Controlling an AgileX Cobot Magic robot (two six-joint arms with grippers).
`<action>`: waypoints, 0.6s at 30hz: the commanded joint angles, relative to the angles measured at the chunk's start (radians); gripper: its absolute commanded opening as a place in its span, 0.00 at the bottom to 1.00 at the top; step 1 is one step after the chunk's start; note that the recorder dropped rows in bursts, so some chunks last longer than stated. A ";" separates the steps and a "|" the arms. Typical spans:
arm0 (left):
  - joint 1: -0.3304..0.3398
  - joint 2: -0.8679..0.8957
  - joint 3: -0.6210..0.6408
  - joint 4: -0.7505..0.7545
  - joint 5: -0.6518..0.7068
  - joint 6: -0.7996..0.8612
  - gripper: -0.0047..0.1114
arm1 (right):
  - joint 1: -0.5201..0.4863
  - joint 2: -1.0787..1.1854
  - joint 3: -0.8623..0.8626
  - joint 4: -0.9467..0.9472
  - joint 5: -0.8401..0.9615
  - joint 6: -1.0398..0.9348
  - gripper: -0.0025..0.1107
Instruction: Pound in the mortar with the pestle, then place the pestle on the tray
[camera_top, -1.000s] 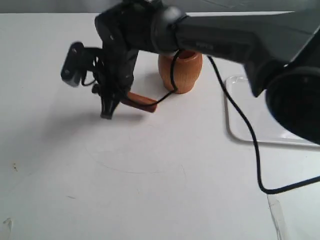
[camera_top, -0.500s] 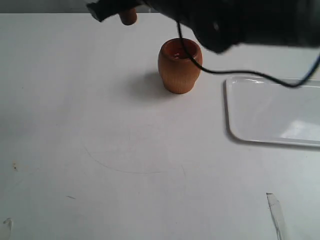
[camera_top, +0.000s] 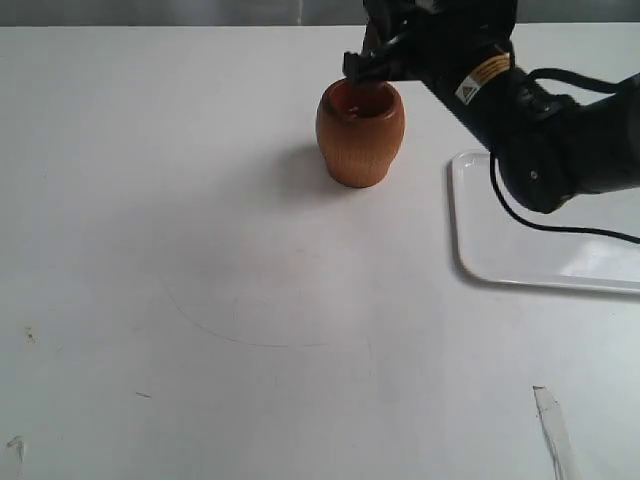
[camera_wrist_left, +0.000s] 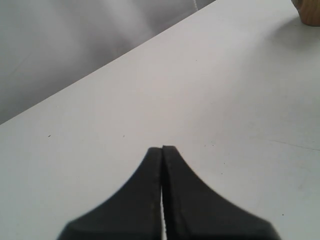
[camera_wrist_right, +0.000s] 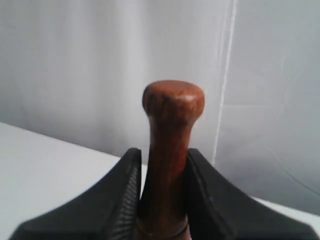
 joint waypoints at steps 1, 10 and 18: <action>-0.008 -0.001 0.001 -0.007 -0.003 -0.008 0.04 | -0.005 0.087 0.000 -0.018 -0.035 0.018 0.02; -0.008 -0.001 0.001 -0.007 -0.003 -0.008 0.04 | -0.002 0.078 -0.002 -0.034 0.006 -0.018 0.02; -0.008 -0.001 0.001 -0.007 -0.003 -0.008 0.04 | -0.002 -0.139 -0.100 -0.071 0.173 -0.040 0.02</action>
